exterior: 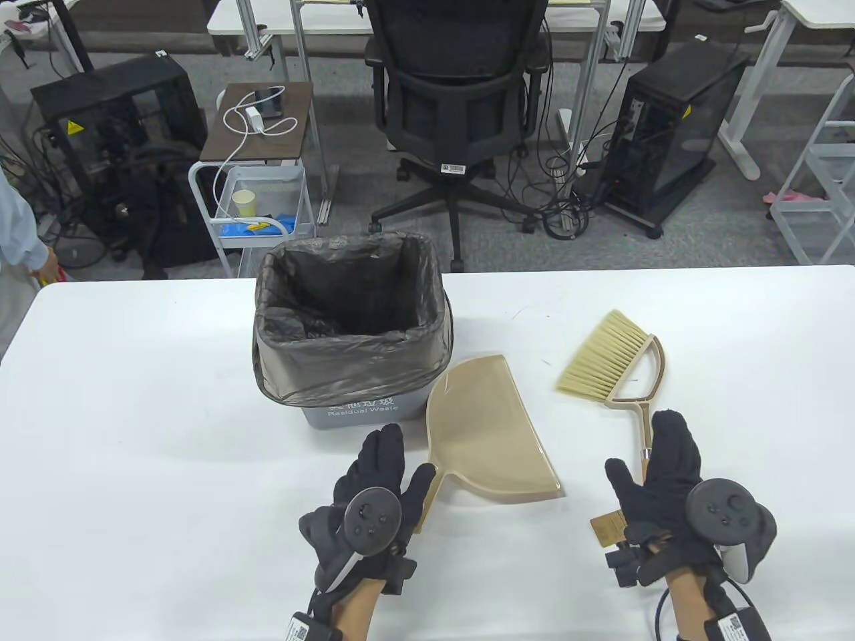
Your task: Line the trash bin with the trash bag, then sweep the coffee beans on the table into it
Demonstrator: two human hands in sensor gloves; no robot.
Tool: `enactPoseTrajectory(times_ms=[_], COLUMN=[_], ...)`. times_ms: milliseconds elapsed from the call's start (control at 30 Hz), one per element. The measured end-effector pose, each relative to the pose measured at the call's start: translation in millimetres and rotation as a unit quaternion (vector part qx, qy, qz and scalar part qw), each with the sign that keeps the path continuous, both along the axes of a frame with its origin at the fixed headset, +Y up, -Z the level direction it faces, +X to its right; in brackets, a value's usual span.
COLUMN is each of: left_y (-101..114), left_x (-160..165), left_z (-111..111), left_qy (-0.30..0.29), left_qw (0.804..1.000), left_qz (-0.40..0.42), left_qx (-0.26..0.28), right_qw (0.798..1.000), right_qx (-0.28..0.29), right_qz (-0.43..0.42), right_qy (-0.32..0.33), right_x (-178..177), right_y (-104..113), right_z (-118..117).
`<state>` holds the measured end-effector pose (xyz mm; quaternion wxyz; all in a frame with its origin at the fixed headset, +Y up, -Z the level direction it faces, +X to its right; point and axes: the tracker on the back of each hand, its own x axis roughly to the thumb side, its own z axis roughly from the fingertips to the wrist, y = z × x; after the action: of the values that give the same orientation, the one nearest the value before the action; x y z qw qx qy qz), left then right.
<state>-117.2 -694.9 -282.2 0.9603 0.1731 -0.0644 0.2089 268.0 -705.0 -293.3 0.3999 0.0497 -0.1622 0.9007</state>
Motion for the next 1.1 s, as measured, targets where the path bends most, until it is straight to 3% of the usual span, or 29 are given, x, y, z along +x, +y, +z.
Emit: enactPoseTrajectory(times_ms=[267, 433, 867, 1100], left_y=[10.8, 9.3, -31.4, -34.0], left_x=[19.0, 30.4, 43.4, 41.2], left_z=[21.0, 22.6, 2.3, -0.9], left_qy=[-0.022, -0.031, -0.074, -0.072], left_qw=[0.995, 0.989, 0.989, 0.989], left_qz=[-0.075, -0.128, -0.120, -0.112], left_qx=[0.059, 0.072, -0.046, -0.057], right_qw=[0.991, 0.985, 0.973, 0.971], right_qx=[0.007, 0.006, -0.123, -0.142], right_qz=[0.082, 0.117, 0.186, 0.185], right_qy=[0.105, 0.129, 0.058, 0.056], right_x=[-37.6, -51.0, -36.1, -35.3], right_y=[3.1, 0.7, -43.3, -45.3], right_z=[8.4, 10.9, -19.3, -23.7])
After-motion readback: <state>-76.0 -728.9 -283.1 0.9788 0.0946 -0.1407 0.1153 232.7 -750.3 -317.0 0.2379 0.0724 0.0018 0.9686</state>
